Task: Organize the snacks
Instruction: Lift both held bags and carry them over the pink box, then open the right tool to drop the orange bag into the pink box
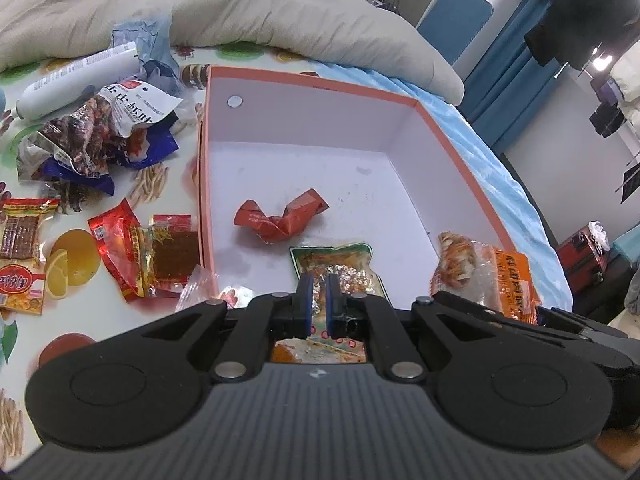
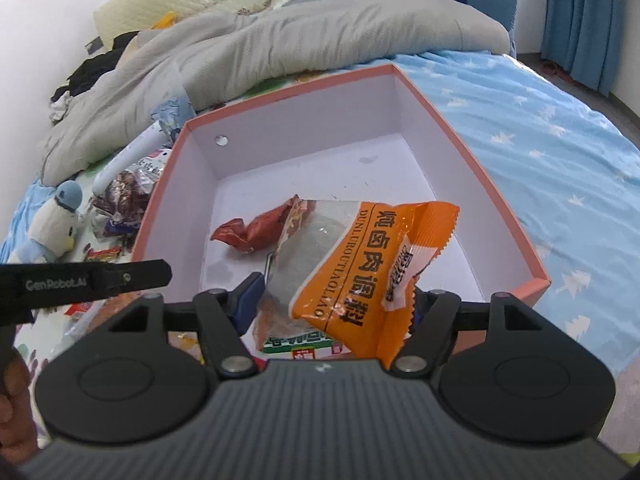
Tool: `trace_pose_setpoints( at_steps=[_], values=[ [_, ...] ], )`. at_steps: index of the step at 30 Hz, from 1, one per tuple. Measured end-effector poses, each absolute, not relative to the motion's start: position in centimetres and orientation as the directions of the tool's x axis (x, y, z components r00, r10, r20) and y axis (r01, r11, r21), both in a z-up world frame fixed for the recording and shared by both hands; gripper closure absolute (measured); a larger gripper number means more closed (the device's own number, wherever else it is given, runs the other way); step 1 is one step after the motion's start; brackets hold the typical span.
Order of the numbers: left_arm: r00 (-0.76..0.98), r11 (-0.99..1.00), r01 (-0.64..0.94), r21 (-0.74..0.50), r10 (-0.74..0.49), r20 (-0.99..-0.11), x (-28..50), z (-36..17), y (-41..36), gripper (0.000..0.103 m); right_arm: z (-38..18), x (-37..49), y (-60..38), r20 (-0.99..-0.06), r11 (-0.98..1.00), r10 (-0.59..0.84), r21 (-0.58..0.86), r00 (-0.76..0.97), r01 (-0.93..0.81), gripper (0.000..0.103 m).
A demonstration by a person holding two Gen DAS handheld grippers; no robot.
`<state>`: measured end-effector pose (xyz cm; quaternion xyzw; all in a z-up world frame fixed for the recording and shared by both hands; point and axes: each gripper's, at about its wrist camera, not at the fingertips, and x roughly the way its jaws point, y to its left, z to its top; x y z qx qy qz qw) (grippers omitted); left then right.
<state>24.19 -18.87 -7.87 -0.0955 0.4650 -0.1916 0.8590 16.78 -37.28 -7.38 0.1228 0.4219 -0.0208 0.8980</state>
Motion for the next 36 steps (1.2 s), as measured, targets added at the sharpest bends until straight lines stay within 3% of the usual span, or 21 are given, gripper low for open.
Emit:
trace_pose_setpoints(
  at_steps=[3, 9, 13, 14, 25, 32, 36],
  values=[
    [0.500, 0.908, 0.245, -0.341, -0.420, -0.757, 23.7, -7.3, -19.0, 0.096, -7.2, 16.4, -37.5, -0.762, 0.965, 0.072, 0.217, 0.644, 0.148, 0.022],
    [0.537, 0.903, 0.255, -0.347, -0.431, -0.725, 21.9, -5.6, -17.8, 0.093, -5.8, 14.6, -37.5, -0.718, 0.954, 0.098, 0.265, 0.689, 0.140, 0.022],
    [0.571, 0.896, 0.238, -0.375, -0.441, -0.692, 20.3, -4.6, -15.7, 0.057, -4.8, 12.8, -37.0, -0.683, 0.943, 0.136, 0.311, 0.718, 0.118, 0.022],
    [0.584, 0.896, 0.236, -0.376, -0.440, -0.682, 19.8, -4.4, -15.2, 0.053, -4.7, 12.4, -36.8, -0.679, 0.940, 0.142, 0.320, 0.720, 0.116, 0.022],
    [0.596, 0.898, 0.156, -0.412, -0.418, -0.685, 16.2, -6.5, -10.2, 0.052, -6.2, 8.8, -35.1, -0.677, 0.905, 0.230, 0.413, 0.699, 0.101, 0.023],
    [0.564, 0.867, 0.138, -0.478, -0.466, -0.682, 15.1, -8.1, -9.2, 0.052, -7.4, 7.4, -34.5, -0.674, 0.873, 0.271, 0.473, 0.687, 0.120, 0.023],
    [0.553, 0.867, 0.125, -0.483, -0.465, -0.691, 15.1, -8.8, -9.1, 0.052, -8.5, 7.3, -34.2, -0.684, 0.857, 0.302, 0.500, 0.664, 0.125, 0.027]
  ],
)
